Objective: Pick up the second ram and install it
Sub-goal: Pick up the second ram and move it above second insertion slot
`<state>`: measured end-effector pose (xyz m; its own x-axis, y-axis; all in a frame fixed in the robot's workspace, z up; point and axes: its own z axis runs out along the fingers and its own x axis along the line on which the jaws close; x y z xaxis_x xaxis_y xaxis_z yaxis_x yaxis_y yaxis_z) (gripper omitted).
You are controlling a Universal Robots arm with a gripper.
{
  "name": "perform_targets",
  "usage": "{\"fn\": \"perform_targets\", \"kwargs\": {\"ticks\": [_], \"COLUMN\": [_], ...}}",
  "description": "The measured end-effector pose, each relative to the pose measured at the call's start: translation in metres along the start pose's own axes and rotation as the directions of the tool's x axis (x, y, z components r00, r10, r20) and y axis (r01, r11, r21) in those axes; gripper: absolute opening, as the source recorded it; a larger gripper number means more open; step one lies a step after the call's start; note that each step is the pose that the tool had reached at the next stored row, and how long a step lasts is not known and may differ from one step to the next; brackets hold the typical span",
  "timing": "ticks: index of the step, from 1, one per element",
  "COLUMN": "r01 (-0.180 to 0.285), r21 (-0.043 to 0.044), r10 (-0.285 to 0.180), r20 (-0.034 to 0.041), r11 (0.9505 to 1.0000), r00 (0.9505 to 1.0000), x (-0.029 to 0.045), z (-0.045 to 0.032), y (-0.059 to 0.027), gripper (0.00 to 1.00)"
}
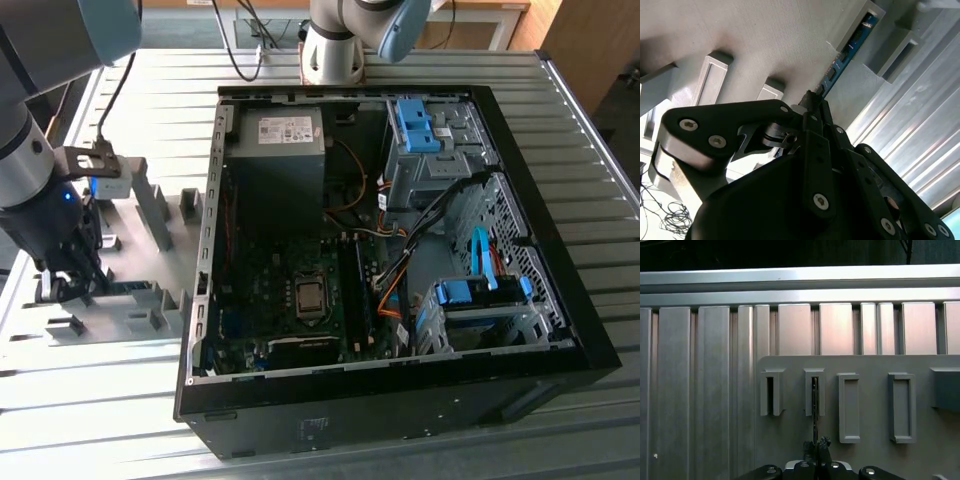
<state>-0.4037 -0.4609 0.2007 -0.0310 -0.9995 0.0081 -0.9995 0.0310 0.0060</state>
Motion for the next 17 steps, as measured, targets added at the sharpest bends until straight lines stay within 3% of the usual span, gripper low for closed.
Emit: {"fn": "perform_targets", "kwargs": {"ticks": [17], "r01": [0.0], "r21": [-0.0001], "r10": [0.0], "r20": [0.0008], "r11": [1.0], "r00": [1.0], "x": [0.0], "z": [-0.0023], "y": [0.0], "gripper": [0.14]}}
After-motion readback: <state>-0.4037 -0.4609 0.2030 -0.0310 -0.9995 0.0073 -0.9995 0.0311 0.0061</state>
